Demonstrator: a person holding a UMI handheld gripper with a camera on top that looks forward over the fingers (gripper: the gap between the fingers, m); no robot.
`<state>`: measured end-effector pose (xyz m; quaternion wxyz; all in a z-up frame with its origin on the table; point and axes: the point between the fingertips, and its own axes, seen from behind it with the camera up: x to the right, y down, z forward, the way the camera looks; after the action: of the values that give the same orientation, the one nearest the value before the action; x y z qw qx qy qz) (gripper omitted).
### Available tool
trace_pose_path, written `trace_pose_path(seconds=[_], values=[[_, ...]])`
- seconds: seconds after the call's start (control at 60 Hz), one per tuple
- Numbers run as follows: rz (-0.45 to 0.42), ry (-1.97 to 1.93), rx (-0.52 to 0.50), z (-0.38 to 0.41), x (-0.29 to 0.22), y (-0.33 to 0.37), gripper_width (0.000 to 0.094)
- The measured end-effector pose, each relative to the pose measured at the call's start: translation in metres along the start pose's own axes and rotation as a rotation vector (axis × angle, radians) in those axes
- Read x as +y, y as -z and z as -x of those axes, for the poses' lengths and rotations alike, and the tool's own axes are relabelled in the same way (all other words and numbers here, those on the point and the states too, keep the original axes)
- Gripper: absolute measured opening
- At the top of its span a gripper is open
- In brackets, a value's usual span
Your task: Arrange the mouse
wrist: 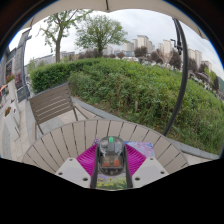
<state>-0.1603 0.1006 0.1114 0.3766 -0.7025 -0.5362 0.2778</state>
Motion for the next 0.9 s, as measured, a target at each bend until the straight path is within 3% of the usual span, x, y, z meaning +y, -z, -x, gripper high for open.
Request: trace_pose_path(seconds=[0.167,0.267,0.317,0.367,0.417,0.65,0.9], values=[[0.138,0.018,-0.031,-0.033,0.069,-0.078,0.0408],[0.194,0.043,-0.042,-0.039,0.097,-0.091,0.0481],[0.208,0.036,-0.047,-0.042,0.099,-0.09,0.0585],[0.206,0.025,-0.043,-0.046,0.093,-0.078,0.0871],[0.22,0.018,-0.025,-0.056,0.086,-0.059,0.0819],[0.259,-0.026,-0.049,-0.078,0.054,0.124,0.0851],[0.245,0.025,-0.015,-0.115,0.063,0.291,0.0849]])
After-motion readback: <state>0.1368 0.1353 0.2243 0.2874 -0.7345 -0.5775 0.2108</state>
